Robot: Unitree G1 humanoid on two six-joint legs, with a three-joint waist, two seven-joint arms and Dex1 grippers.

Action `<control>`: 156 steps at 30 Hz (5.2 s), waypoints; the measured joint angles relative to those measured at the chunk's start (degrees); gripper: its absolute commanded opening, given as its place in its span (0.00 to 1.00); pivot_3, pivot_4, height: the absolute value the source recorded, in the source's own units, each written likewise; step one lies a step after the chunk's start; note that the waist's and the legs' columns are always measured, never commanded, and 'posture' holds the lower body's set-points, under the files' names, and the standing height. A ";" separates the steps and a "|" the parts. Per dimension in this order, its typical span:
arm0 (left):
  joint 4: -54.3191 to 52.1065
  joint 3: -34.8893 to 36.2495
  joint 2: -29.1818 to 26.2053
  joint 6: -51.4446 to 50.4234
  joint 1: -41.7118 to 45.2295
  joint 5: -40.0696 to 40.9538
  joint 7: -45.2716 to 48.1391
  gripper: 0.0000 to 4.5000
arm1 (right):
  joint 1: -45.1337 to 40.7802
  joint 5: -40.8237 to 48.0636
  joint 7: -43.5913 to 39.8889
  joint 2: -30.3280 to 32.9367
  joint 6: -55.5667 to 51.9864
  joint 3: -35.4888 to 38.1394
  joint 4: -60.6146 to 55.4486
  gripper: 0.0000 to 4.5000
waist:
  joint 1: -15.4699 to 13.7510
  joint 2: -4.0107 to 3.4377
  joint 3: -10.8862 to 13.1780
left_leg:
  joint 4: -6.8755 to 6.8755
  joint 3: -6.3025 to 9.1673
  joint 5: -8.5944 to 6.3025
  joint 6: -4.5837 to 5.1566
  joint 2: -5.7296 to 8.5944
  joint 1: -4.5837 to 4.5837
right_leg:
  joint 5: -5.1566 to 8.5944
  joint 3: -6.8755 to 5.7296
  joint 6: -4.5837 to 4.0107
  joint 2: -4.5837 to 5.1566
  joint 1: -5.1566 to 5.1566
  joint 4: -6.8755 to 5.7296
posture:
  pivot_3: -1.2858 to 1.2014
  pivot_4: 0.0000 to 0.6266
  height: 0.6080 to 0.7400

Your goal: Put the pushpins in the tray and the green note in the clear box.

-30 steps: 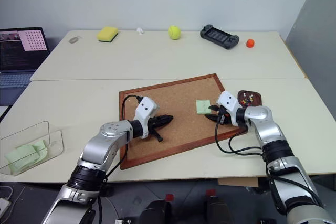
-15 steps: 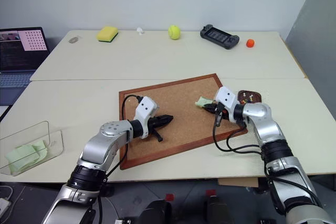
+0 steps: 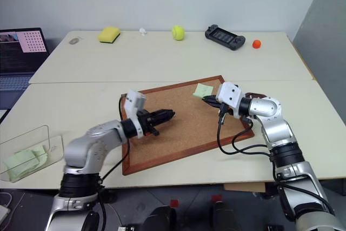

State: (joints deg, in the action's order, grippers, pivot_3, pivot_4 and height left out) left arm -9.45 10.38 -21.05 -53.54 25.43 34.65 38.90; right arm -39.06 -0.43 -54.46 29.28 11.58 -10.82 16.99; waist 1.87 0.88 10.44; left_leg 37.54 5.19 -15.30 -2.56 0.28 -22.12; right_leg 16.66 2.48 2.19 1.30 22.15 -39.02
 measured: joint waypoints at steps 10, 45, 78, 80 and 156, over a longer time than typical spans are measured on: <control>-0.03 12.92 3.01 -15.13 3.80 19.76 -8.38 0.80 | -2.04 -8.70 6.00 0.27 17.71 -2.79 2.35 0.00 | 0.00 0.13 0.07 | 0.07 0.05 0.13 -0.25 0.00 -0.01 | 0.00 -0.02 0.00 0.01 -0.02 -0.01 | 0.52 0.24 1.00; 11.61 9.03 7.23 -12.32 10.71 25.69 -13.07 0.22 | 0.21 -7.51 7.08 -2.26 21.41 -6.09 -5.78 0.00 | -0.02 0.18 0.10 | 0.19 0.13 0.14 -0.34 0.02 -0.05 | 0.00 -0.04 -0.01 0.00 -0.03 -0.01 | 0.52 0.24 1.00; 6.42 12.79 4.33 -8.21 7.06 26.72 -17.81 0.00 | 4.80 6.26 6.89 -2.40 1.05 -0.77 -16.52 0.91 | 0.18 0.19 0.11 | 0.18 0.18 0.10 -0.41 -0.13 -0.10 | -0.01 0.01 -0.01 0.09 0.05 0.00 | 0.52 0.24 1.00; 1.54 14.63 2.28 -7.68 4.65 26.89 -20.15 0.00 | 5.34 11.26 6.30 -2.68 -6.72 0.32 -19.57 1.00 | 0.16 0.19 0.12 | 0.18 0.29 0.08 -0.42 -0.18 -0.14 | 0.00 -0.05 -0.02 0.07 0.06 -0.01 | 0.52 0.24 1.00; -29.38 22.49 -10.77 13.86 -29.27 2.70 -30.79 0.99 | 4.57 26.92 11.43 -11.46 -43.73 1.63 -30.26 1.00 | -0.20 0.23 0.14 | -0.14 0.47 -0.09 -0.28 -0.07 -0.23 | 0.05 -0.20 -0.18 0.00 0.14 0.05 | 0.52 0.24 1.00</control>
State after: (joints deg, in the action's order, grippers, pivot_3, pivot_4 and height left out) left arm -38.83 32.86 -31.82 -39.68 -3.84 37.35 8.11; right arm -34.49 26.49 -43.03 17.81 -32.15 -9.19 -13.27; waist 1.67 1.11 10.58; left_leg 37.41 5.66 -15.39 -2.85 0.22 -22.36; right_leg 16.71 2.28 2.01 1.31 22.29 -38.97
